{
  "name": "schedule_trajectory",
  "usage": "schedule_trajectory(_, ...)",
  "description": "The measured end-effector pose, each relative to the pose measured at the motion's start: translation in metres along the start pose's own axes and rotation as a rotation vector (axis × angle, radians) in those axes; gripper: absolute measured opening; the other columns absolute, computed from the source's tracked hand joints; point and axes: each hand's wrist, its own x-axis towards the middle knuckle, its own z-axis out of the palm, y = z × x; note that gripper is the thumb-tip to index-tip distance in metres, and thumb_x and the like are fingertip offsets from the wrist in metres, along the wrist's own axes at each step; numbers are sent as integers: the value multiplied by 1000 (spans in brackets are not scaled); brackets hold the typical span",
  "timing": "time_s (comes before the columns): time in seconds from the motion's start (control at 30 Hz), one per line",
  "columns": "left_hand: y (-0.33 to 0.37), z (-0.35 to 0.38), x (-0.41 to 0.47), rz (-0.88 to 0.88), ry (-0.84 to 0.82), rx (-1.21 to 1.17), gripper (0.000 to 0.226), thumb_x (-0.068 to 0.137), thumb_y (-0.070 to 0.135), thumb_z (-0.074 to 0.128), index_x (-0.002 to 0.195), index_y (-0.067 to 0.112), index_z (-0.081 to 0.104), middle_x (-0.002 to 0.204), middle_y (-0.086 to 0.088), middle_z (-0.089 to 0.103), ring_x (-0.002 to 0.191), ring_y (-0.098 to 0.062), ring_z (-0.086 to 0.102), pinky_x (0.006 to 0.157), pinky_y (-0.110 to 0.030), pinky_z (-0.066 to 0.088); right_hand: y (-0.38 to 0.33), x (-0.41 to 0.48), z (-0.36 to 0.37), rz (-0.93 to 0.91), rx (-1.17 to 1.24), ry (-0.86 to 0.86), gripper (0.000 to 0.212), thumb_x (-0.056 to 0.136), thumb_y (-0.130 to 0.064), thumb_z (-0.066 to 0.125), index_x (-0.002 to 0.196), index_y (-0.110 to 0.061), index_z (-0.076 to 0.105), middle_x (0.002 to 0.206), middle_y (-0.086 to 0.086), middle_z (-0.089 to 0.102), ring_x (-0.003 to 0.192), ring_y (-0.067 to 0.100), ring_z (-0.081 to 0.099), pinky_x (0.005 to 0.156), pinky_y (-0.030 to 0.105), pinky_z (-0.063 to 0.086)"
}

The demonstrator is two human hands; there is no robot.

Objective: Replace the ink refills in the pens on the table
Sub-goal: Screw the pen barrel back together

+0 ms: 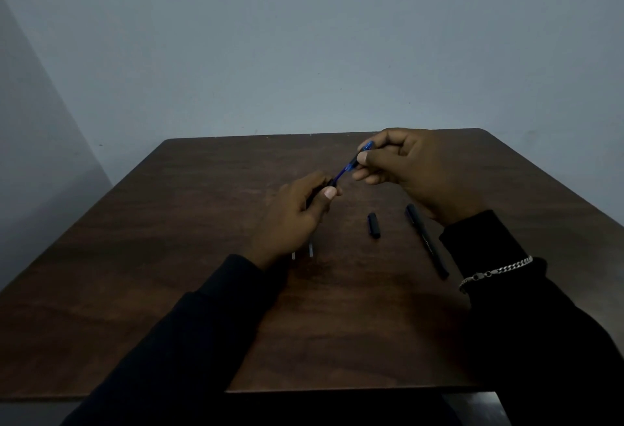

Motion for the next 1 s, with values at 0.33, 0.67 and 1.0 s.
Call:
schedule_trajectory(0.33, -2, -2, 1, 28, -9, 3, 19, 110, 21, 51, 107, 19, 69, 78, 1, 64, 73, -17, 62, 69, -40, 51, 2, 1, 2, -10, 5, 34, 5, 95, 0, 64, 97, -1, 69, 79, 11, 76, 76, 25, 76, 65, 25, 60)
schedule_trajectory(0.67, -3, 0, 1, 39, 16, -16, 20, 109, 20, 52, 105, 13, 71, 77, 5, 62, 74, -18, 62, 68, -39, 51, -2, 2, -5, -32, 66, 121, 10, 95, 1, 60, 92, 0, 70, 81, 15, 76, 76, 27, 75, 63, 26, 59)
schedule_trajectory(1.0, 1, -1, 0, 47, 6, -7, 20, 110, 23, 51, 104, 17, 69, 76, 11, 60, 73, -15, 61, 66, -33, 48, 0, 2, -5, -24, 27, 79, 10, 97, 0, 60, 95, 1, 70, 84, 17, 75, 77, 28, 76, 63, 25, 60)
